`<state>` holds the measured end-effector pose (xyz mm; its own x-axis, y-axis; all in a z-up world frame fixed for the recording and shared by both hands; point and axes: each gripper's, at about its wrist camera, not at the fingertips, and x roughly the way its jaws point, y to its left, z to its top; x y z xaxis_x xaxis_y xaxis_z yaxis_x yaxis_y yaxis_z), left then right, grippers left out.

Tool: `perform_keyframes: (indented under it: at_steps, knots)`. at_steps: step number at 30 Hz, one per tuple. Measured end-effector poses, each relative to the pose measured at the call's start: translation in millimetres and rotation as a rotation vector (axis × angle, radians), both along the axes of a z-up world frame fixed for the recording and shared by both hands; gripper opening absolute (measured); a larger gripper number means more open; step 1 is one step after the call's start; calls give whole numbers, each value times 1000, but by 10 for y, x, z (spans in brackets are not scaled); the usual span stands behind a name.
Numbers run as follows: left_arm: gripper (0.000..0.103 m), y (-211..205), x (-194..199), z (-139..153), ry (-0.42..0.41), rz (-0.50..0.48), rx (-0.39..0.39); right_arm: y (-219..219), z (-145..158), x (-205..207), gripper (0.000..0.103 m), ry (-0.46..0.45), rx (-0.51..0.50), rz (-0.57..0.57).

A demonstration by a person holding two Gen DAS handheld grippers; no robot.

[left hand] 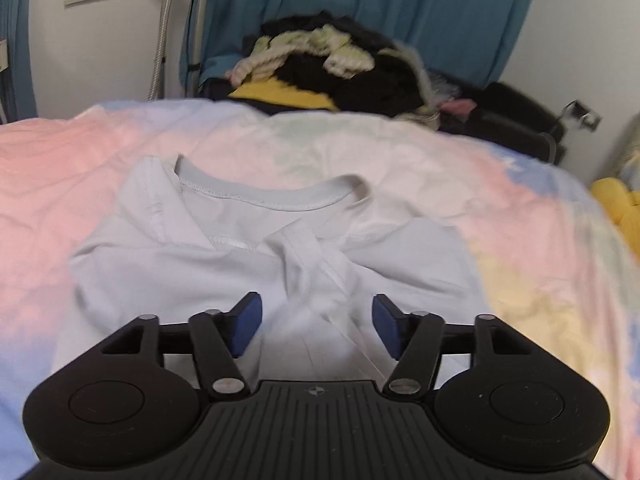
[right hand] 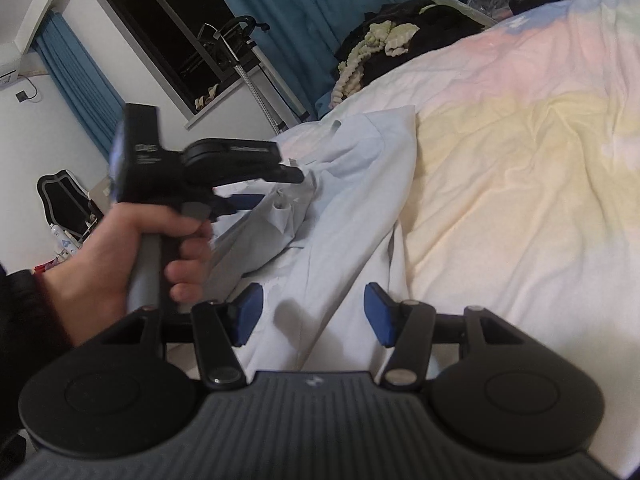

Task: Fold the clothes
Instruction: 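Grasp the collar with the left gripper and fold it over the body, then release the shirt and withdraw both open grippers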

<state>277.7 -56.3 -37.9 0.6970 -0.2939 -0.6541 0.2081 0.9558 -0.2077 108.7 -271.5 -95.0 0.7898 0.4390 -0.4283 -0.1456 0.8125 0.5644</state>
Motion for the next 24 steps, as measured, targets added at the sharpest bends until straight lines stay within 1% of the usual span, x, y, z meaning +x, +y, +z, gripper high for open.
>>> perform_keyframes:
  at_steps: [1,4,8,10,12,15,17,19,22,24]
  knots:
    - [70,48,-118,64,-5,-18,-13,12,12,-9,57,-6,-6,4]
    - [75,238,-556,243,-30,-47,-20,52,61,-51,57,-29,-29,15]
    - [76,587,-1163,370,-28,-53,-50,100,164,-133,57,-70,-62,23]
    - [77,749,-1441,393,-32,-50,-39,137,216,-179,57,-90,-77,31]
    - [78,905,-1681,393,-21,-27,-24,182,254,-227,57,-103,-90,47]
    - [78,1119,-1990,416,-6,19,-16,218,320,-311,57,-110,-105,57]
    - [80,1233,-2177,430,-7,29,-15,224,380,-400,57,-115,-103,58]
    - [84,1310,-2347,418,-3,38,5,228,450,-503,57,-108,-94,66]
    - [84,1450,-2540,368,41,45,44,228,583,-699,57,-108,-96,87]
    - [84,1555,-2599,305,67,70,65,226,681,-848,57,-119,-102,102]
